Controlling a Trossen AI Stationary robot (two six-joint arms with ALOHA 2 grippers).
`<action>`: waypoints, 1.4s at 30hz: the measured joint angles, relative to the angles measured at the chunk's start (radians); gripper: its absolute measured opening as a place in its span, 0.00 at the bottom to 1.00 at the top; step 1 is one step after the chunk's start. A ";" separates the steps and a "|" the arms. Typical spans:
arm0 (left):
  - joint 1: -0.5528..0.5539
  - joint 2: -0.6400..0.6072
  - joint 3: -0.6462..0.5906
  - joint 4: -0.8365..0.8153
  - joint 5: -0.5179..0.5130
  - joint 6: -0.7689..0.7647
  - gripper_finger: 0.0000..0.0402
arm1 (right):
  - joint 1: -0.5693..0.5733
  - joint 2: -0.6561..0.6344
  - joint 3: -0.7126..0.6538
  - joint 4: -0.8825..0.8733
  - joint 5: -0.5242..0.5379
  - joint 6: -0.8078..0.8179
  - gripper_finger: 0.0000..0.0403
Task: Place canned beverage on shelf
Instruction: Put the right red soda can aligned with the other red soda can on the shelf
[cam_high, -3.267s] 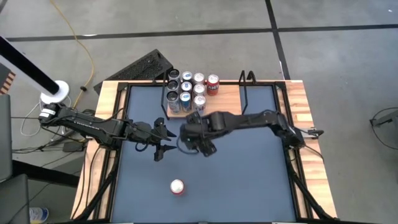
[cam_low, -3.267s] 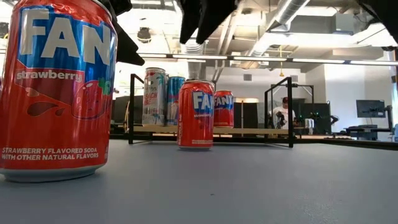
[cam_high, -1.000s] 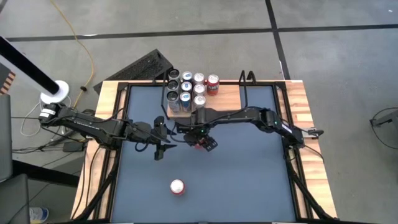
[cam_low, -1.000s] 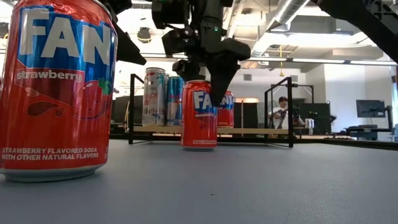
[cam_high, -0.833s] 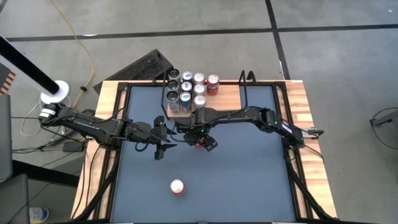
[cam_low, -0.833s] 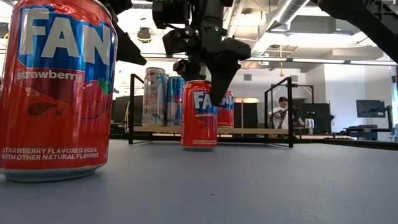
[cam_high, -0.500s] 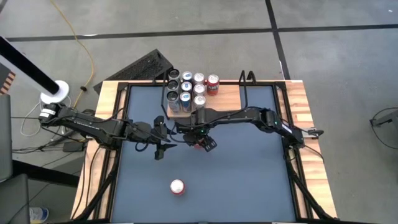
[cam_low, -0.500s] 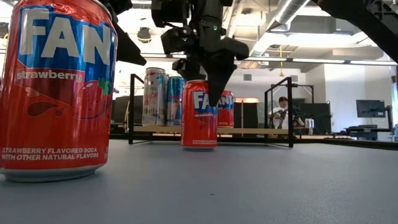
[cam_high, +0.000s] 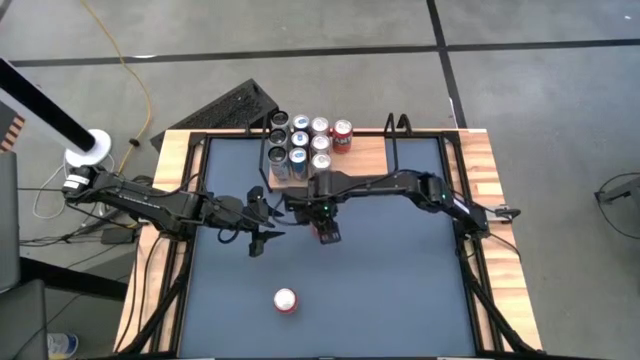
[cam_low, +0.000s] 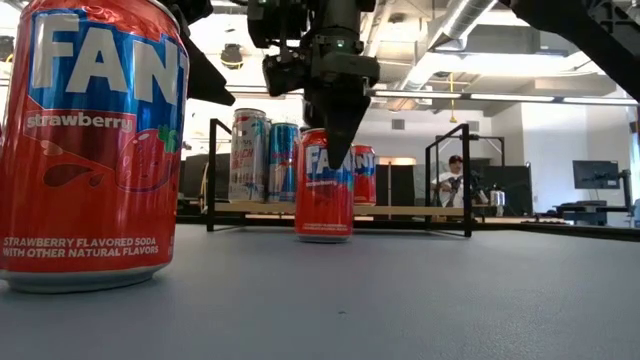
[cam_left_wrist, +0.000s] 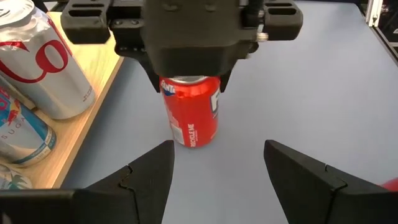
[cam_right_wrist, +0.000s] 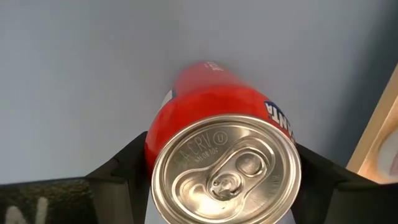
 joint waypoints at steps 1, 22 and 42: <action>0.000 0.000 0.000 0.000 0.000 0.000 0.59 | -0.003 0.000 0.000 -0.005 -0.005 0.028 0.66; 0.000 0.000 0.000 -0.007 0.000 -0.002 0.59 | 0.000 -0.022 -0.003 -0.122 0.106 0.289 0.66; 0.000 0.000 0.000 -0.022 -0.007 -0.001 0.59 | -0.190 -0.315 -0.002 -0.165 0.129 0.195 0.66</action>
